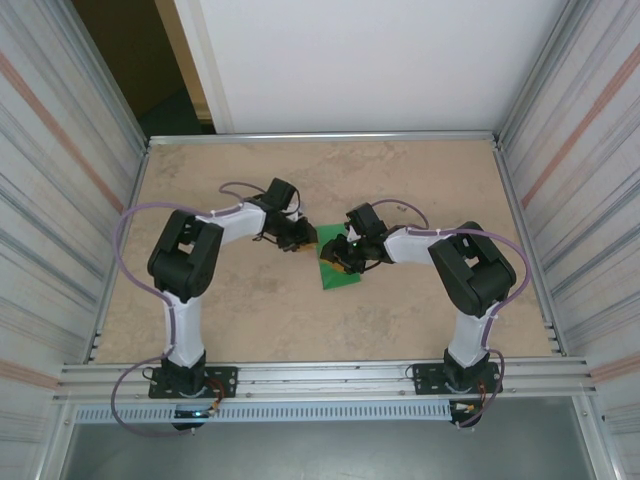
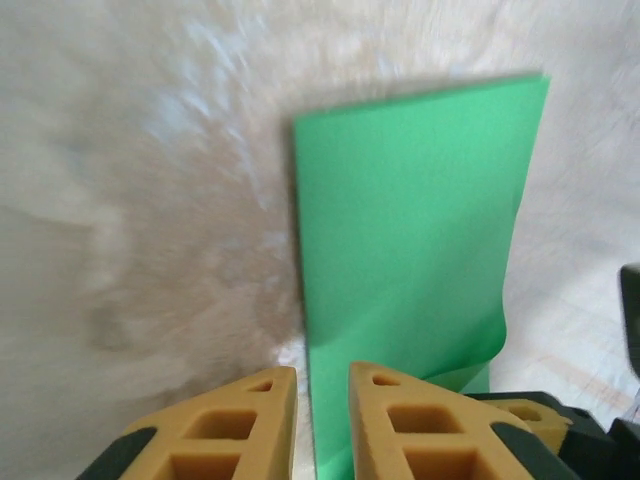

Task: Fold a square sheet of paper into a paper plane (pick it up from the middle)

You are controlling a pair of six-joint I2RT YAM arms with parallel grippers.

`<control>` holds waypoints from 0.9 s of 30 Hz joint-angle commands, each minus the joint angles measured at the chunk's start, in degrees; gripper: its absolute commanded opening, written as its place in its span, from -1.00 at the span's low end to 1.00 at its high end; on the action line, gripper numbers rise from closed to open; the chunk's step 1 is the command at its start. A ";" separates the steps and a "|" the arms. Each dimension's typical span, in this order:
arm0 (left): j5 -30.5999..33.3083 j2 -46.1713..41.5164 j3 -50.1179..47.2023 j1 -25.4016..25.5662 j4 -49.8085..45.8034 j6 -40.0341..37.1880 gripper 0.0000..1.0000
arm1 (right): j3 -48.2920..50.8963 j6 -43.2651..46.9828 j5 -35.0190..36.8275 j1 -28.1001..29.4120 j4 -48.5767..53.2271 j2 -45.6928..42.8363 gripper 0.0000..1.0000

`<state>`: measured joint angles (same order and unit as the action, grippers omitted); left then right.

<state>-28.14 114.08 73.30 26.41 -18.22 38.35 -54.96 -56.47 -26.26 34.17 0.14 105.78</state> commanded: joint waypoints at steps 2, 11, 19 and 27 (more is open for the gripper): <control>1.57 -5.71 -1.03 -1.47 -0.28 -0.55 -0.54 | 0.46 0.30 2.19 0.26 3.64 1.65 -0.08; -3.69 -9.36 -8.46 1.47 8.27 0.92 -0.72 | 1.04 0.93 2.79 0.26 4.68 1.81 -0.41; 6.78 -8.10 -5.86 8.53 -0.18 -2.29 -0.95 | 1.06 1.10 3.30 0.17 6.01 2.67 -0.80; 7.04 -4.62 -4.59 9.89 -0.68 -2.04 -1.00 | 1.06 0.61 3.15 0.10 5.75 3.03 -1.00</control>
<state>-22.81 108.25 67.40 36.01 -16.51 37.43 -54.76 -55.96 -25.12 34.11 2.00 106.48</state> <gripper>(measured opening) 0.060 0.043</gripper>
